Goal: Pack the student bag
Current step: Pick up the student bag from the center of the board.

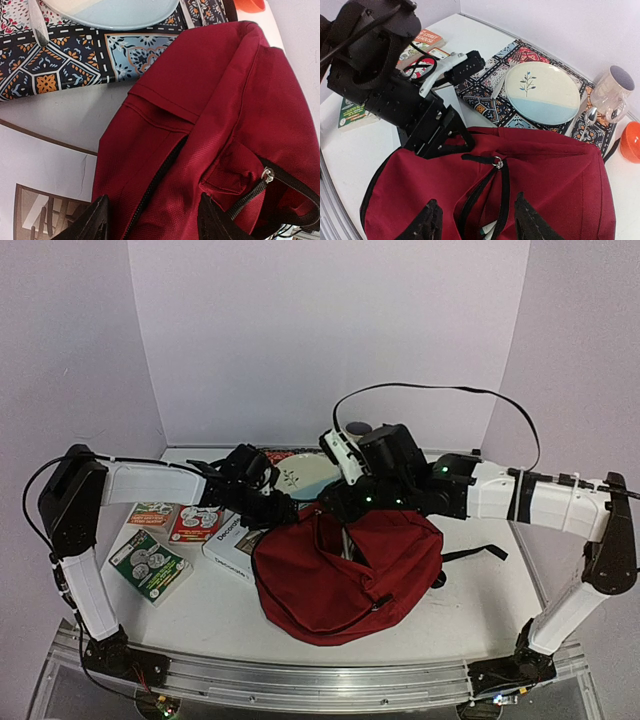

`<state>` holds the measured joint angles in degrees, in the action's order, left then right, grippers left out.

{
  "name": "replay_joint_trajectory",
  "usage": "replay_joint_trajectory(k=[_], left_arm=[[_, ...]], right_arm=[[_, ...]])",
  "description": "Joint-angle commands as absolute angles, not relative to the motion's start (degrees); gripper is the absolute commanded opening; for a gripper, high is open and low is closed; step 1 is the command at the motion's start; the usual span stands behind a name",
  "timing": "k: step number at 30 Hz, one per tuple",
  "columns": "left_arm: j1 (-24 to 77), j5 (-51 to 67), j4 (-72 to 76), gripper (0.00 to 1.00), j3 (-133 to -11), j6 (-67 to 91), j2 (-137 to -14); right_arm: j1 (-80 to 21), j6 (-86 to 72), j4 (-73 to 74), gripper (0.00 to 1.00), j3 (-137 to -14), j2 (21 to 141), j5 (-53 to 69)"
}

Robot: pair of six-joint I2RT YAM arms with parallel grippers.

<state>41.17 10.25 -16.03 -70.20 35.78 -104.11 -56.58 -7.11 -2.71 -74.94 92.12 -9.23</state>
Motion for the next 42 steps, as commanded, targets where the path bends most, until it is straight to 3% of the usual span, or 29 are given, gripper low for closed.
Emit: replay_joint_trajectory(k=[1, 6, 13, 18, 33, 37, 42], left_arm=[[40.94, 11.21, -17.45, 0.61, -73.38, 33.66, -105.91], [40.99, 13.28, -18.08, 0.58, -73.66, 32.89, -107.40], [40.98, 16.70, -18.07, 0.18, -73.78, 32.76, -105.22], [40.98, 19.99, -18.02, 0.01, -74.36, 33.30, -103.12], [41.02, 25.88, -13.52, 0.00, -74.05, 37.03, -97.62], [41.04, 26.02, -12.97, 0.00, -73.79, 37.35, -96.97], [41.04, 25.93, -12.87, 0.00, -73.65, 37.19, -96.43]], right_arm=[[-56.94, -5.12, 2.01, 0.51, -79.21, 96.86, -7.55], [-57.02, -4.14, 2.63, 0.52, -81.72, 100.31, -7.12], [-57.11, -2.13, 3.90, 0.52, -85.08, 104.50, -9.08], [-57.12, -0.56, 5.09, 0.52, -86.98, 106.54, -10.41], [-57.12, 5.97, 5.80, 0.49, -90.29, 110.28, -12.55], [-57.11, 6.42, 5.80, 0.44, -90.68, 110.69, -14.64], [-57.04, 6.30, 5.80, 0.31, -90.76, 110.57, -16.29]])
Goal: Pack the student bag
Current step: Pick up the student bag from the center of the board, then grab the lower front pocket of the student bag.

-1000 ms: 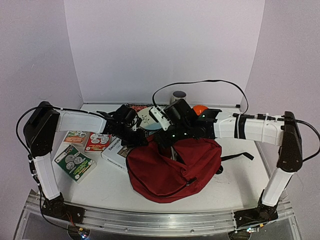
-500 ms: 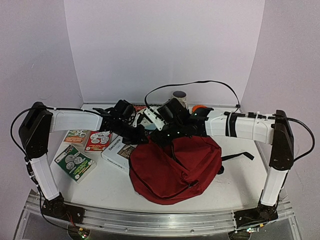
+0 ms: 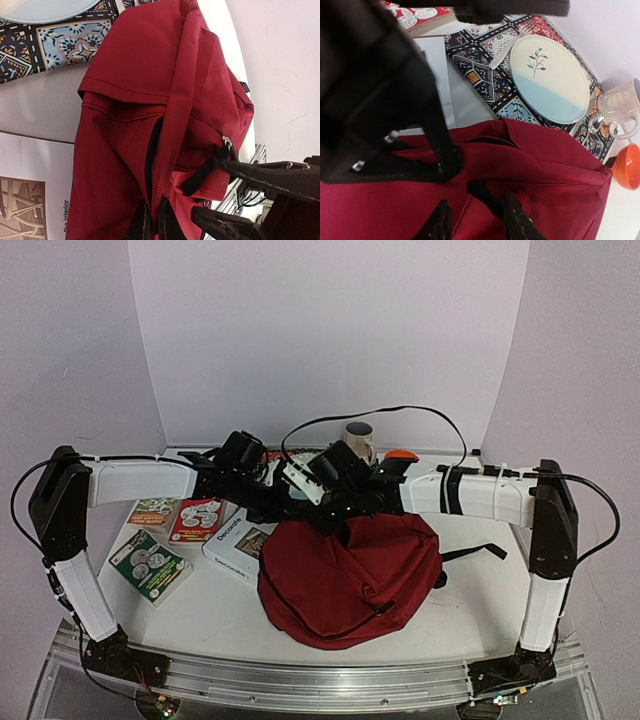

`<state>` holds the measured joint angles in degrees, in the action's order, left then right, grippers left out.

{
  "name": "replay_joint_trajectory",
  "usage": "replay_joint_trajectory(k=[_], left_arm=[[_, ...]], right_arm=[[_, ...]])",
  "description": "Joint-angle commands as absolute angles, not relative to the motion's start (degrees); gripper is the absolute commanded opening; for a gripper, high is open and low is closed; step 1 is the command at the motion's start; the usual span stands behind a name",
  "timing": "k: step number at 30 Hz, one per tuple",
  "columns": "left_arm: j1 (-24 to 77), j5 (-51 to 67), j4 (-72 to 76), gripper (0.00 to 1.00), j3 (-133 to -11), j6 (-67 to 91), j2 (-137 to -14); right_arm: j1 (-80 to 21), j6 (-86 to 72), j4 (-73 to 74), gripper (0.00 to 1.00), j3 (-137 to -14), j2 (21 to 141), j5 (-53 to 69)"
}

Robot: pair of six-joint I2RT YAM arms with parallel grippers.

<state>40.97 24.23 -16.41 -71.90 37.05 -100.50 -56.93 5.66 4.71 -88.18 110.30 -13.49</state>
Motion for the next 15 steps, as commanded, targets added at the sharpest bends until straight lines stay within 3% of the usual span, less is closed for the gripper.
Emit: replay_joint_trajectory(k=[1, 11, 15], left_arm=[[41.04, 25.93, -12.89, 0.00, -73.65, 37.18, -96.31], [41.05, 25.48, -12.91, 0.00, -73.41, 36.99, -95.73], [41.04, 24.93, -12.92, 0.00, -73.43, 36.92, -95.80]], right_arm=[[-57.04, 6.17, 5.80, 0.29, -90.90, 110.62, -16.42], [-56.94, 5.47, 5.71, 0.02, -91.50, 110.60, -19.63], [-56.93, 5.22, 5.71, 0.00, -90.30, 109.10, -20.48]])
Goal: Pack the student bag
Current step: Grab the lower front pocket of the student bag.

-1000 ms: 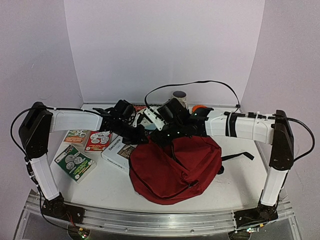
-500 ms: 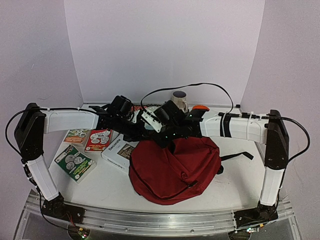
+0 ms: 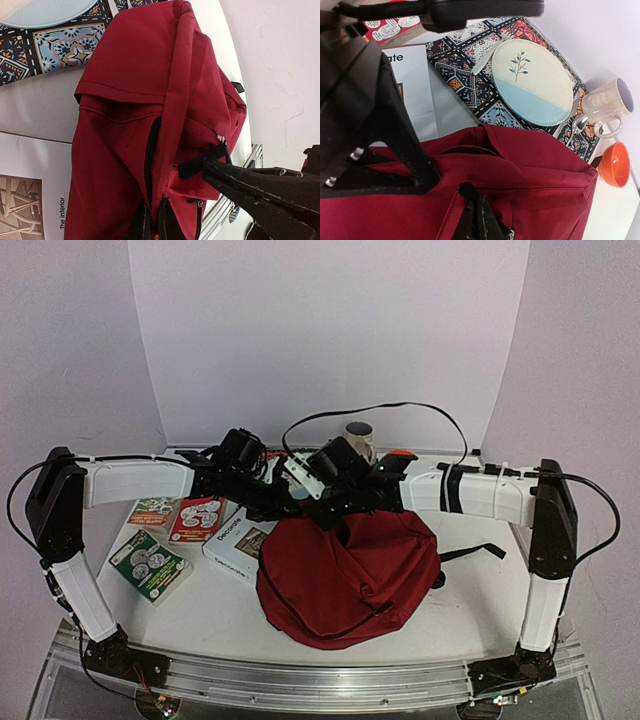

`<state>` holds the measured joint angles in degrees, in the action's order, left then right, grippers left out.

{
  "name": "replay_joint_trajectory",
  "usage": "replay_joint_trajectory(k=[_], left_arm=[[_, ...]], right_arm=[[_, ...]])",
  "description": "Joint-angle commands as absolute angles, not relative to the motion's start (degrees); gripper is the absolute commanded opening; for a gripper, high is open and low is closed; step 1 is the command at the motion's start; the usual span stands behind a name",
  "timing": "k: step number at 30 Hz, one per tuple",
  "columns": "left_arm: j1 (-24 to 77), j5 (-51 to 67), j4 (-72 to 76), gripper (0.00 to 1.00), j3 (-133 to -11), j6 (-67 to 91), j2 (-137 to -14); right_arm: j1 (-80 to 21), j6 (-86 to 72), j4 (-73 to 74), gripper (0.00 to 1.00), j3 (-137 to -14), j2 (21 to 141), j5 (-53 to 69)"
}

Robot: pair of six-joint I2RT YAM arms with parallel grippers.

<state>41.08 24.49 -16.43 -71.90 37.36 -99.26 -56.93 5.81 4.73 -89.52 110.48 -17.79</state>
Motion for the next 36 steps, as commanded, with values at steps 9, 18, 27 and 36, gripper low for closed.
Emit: replay_joint_trajectory(k=[9, 18, 27, 36], left_arm=[[41.08, 24.29, -12.91, 0.00, -73.89, 36.52, -96.06], [41.05, 25.86, -12.92, 0.00, -73.60, 36.84, -95.11], [41.22, 26.28, -12.81, 0.00, -73.90, 36.83, -94.23], [41.44, 26.38, -12.82, 0.00, -73.92, 36.51, -94.15]], right_arm=[[-56.92, 6.68, 5.80, 0.15, -88.36, 106.09, -17.30], [-56.63, 9.26, 6.25, 0.37, -91.70, 110.10, -19.81], [-55.80, 10.23, 6.42, 0.38, -93.61, 112.69, -19.00], [-55.10, 9.80, 6.49, 0.33, -94.83, 113.85, -19.78]])
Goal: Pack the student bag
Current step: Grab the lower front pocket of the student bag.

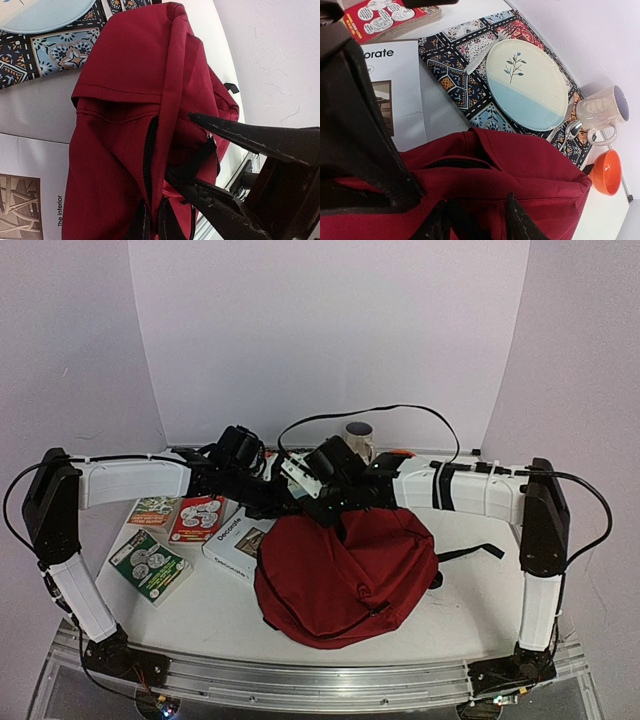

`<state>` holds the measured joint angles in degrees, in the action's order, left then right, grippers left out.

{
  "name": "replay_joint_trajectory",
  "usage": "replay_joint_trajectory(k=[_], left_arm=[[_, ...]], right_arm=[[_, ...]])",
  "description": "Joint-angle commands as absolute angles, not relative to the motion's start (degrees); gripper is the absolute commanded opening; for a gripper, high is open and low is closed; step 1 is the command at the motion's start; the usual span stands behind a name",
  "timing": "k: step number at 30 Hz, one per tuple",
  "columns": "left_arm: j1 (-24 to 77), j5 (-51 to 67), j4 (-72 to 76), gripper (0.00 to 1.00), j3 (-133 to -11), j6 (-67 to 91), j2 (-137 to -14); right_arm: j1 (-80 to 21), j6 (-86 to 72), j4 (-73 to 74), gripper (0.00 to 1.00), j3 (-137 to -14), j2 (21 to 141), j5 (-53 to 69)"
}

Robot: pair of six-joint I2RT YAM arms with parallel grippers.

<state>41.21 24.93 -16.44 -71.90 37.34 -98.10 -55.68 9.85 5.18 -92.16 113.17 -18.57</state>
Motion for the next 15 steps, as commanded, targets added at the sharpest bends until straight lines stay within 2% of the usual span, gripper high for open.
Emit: replay_joint_trajectory(k=[1, 3, 8, 15], left_arm=[[41.47, 26.28, -12.84, 0.00, -73.86, 36.38, -94.12], [41.48, 25.75, -12.91, 0.00, -73.68, 36.14, -94.13], [41.32, 22.84, -12.92, 0.00, -73.21, 35.72, -94.68], [39.09, 20.33, -13.27, 0.00, -72.78, 37.13, -98.21]], right_arm=[[-55.00, 9.68, 6.48, 0.31, -94.99, 113.89, -19.78], [-54.98, 9.55, 6.47, 0.25, -95.47, 113.92, -19.80], [-54.99, 8.30, 6.50, 0.01, -94.60, 111.61, -19.19], [-54.96, 5.29, 5.77, 0.00, -88.00, 105.06, -15.04]])
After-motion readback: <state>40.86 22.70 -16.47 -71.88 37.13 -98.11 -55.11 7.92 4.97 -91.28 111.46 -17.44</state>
